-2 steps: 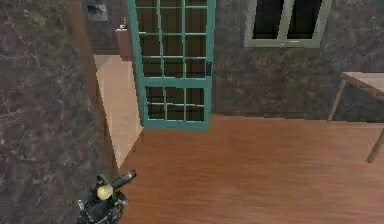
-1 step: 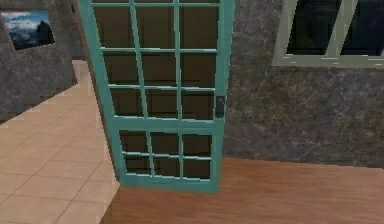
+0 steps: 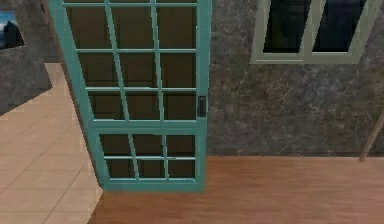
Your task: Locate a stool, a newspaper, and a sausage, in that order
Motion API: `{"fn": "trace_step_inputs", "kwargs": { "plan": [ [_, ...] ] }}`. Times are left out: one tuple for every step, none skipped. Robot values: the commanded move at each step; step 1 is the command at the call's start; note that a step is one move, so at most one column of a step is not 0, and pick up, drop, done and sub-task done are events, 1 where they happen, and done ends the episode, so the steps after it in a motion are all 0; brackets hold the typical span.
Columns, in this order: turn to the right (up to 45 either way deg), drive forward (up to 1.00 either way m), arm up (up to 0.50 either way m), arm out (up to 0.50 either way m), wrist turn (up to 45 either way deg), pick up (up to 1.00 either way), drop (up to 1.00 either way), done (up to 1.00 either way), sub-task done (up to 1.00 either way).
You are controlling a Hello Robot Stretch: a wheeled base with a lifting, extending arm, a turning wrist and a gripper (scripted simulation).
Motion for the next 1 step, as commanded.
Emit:
{"fn": "trace_step_inputs", "kwargs": {
  "plan": [
    [0.0, 0.45, 0.00, 0.00, 0.0, 0.00, 0.00, 0.00, 0.00]
  ]
}}
